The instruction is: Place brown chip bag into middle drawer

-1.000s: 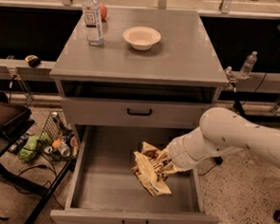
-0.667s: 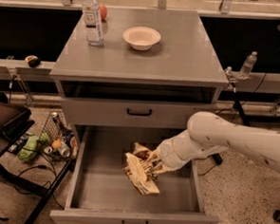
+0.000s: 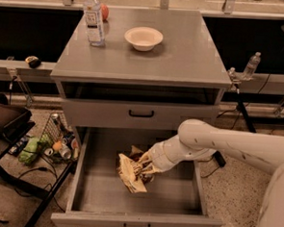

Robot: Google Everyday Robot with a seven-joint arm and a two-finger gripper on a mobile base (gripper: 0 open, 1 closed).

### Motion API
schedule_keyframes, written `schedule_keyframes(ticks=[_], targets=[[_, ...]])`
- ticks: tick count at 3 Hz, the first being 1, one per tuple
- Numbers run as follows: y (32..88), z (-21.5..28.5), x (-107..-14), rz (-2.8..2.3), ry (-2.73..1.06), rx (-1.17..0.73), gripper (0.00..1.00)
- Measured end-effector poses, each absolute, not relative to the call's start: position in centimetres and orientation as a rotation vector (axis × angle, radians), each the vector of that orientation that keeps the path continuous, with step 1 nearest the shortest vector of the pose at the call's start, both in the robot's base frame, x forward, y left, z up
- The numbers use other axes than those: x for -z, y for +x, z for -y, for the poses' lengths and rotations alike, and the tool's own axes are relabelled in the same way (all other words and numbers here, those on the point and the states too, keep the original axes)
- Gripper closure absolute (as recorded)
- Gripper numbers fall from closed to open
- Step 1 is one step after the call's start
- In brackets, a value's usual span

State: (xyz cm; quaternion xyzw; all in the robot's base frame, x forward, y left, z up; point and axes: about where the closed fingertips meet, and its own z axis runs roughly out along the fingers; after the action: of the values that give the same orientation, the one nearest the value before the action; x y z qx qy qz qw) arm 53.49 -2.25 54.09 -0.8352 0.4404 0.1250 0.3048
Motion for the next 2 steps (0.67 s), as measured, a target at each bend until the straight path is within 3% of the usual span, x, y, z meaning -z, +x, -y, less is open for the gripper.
schedule_keyframes(ticks=[2], targets=[[53.55,2.11,-53.75,-1.169,-2.209,-0.337,0.59]])
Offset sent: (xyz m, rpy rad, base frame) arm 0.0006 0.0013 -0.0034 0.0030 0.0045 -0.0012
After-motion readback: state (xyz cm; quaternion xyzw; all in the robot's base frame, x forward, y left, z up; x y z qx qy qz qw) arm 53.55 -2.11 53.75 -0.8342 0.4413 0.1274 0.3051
